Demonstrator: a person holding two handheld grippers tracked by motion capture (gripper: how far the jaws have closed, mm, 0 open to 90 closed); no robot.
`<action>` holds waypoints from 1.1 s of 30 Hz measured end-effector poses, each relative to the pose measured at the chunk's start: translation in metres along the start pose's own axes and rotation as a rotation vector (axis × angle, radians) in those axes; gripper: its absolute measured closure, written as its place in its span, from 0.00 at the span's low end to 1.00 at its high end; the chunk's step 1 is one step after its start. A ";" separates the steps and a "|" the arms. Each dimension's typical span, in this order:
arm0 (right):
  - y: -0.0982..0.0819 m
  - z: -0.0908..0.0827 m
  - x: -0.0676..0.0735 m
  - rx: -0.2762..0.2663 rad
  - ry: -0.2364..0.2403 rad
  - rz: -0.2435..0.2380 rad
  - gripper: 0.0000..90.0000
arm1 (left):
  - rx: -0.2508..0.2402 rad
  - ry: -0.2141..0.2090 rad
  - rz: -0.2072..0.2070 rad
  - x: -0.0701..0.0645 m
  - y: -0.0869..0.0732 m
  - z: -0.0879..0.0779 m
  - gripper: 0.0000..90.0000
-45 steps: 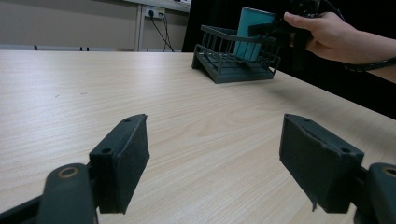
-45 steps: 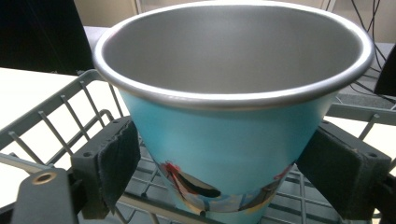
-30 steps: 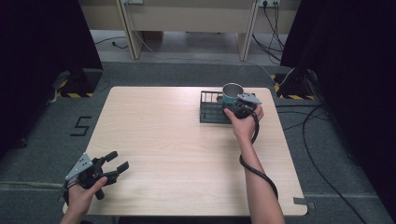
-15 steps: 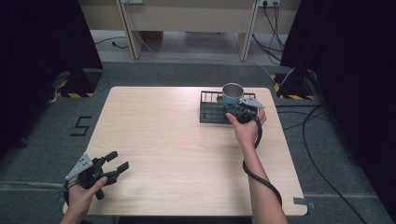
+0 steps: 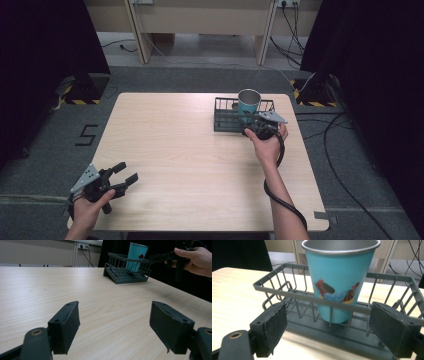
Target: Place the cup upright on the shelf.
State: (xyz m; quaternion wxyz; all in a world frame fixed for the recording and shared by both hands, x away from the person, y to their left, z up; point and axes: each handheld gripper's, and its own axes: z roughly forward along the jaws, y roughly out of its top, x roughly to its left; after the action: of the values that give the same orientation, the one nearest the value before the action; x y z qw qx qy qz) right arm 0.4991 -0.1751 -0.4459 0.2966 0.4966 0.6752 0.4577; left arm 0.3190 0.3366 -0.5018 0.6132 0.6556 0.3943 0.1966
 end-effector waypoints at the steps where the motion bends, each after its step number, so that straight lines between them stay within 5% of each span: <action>1: -0.001 -0.002 0.000 0.003 0.000 -0.003 0.17 | 0.000 0.000 0.000 0.000 0.000 0.000 0.26; 33: -0.058 -0.055 -0.002 0.055 0.006 -0.009 0.17 | 0.007 0.002 0.006 0.000 0.000 0.001 0.26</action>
State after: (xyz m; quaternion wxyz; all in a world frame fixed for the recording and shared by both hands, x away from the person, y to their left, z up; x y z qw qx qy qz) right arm 0.4293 -0.2005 -0.4767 0.2831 0.5002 0.6905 0.4392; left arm 0.3194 0.3358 -0.5022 0.6098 0.6588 0.3936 0.1978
